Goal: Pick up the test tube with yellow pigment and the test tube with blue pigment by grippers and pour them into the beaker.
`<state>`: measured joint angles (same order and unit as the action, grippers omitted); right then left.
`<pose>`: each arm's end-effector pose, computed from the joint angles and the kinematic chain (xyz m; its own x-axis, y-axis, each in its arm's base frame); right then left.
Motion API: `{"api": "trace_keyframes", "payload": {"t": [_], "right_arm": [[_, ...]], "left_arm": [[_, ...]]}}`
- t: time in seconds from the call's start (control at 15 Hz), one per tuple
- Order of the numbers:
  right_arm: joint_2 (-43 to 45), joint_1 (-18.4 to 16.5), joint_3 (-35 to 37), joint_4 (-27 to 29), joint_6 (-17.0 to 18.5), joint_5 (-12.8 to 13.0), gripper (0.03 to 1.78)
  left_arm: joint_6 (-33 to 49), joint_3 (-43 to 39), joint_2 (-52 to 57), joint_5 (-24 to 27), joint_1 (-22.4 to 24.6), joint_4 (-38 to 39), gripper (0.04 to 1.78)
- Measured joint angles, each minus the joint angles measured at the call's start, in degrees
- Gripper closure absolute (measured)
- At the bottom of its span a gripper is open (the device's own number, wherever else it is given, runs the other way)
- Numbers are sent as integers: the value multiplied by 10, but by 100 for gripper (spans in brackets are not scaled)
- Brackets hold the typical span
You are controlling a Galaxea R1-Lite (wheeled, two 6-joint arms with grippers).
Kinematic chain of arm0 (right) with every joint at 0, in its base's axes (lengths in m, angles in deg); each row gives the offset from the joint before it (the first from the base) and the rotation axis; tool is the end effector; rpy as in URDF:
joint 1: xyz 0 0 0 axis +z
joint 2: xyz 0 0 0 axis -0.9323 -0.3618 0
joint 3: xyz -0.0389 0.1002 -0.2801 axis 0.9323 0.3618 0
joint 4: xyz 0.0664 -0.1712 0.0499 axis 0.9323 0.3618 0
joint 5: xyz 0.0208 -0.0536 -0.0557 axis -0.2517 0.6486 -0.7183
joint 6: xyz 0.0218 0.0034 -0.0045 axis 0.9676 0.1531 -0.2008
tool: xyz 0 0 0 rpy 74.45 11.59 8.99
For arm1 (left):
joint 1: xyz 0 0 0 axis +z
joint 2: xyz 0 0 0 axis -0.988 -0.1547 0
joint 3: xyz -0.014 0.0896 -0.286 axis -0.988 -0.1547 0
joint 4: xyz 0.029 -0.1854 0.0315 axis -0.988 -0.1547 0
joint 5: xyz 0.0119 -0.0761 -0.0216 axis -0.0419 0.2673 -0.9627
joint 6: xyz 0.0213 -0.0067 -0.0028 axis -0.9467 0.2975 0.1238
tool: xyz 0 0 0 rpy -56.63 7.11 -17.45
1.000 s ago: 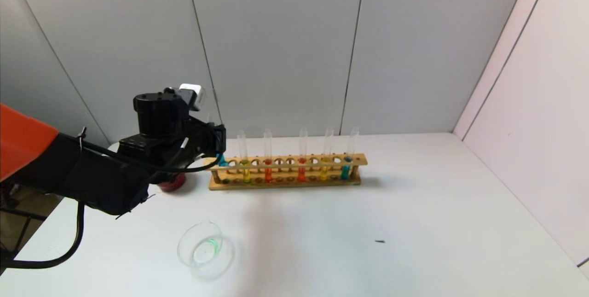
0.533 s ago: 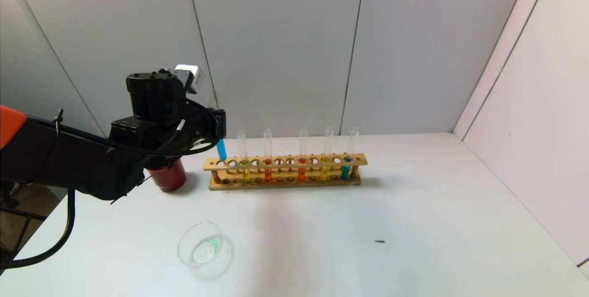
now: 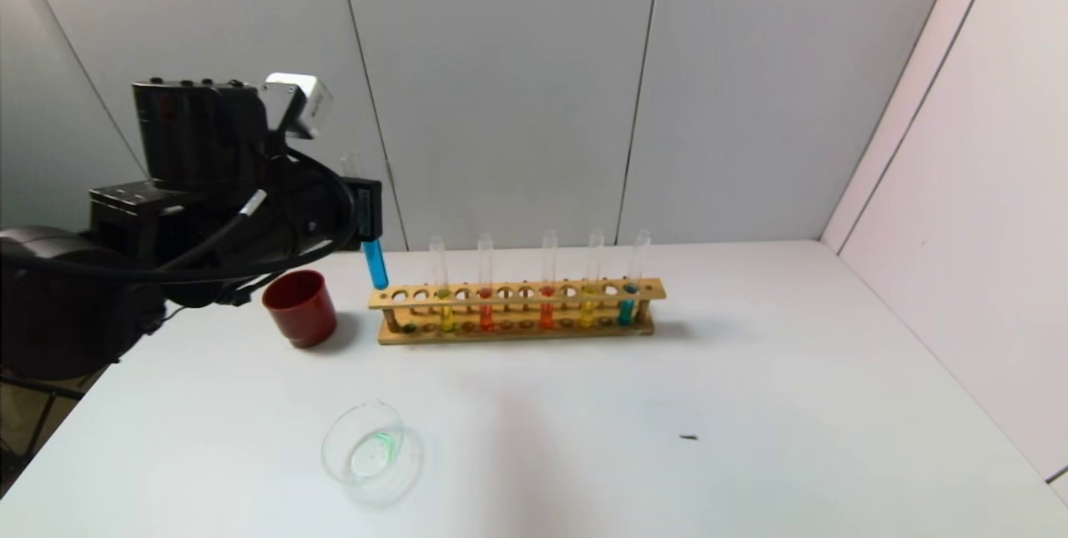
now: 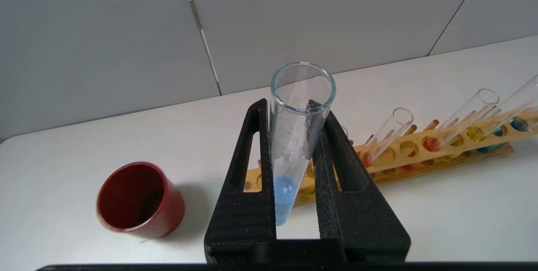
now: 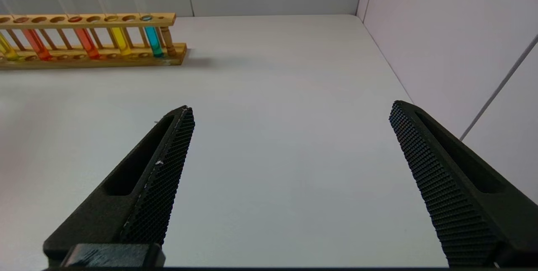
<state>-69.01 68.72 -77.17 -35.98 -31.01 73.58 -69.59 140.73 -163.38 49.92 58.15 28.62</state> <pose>-0.0228 -0.0002 0.0756 1.0000 -0.0075 0.0010 0.0075 0.9999 0.0105 0.2698 -0.1088 0.2396 0.9716 -0.1698 -0.1648 0.1753 0.9843 0.0191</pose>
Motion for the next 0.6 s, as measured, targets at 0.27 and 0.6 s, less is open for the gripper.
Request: {"api": "trace_keyframes", "payload": {"t": [0.27, 0.6], "right_arm": [[0, 0, 0, 0, 0, 0, 11], [0, 0, 0, 0, 0, 0, 11]], "left_arm": [[-3, -24, 114, -9, -6, -110, 151], [-42, -77, 239, -19, -16, -219, 151]]}}
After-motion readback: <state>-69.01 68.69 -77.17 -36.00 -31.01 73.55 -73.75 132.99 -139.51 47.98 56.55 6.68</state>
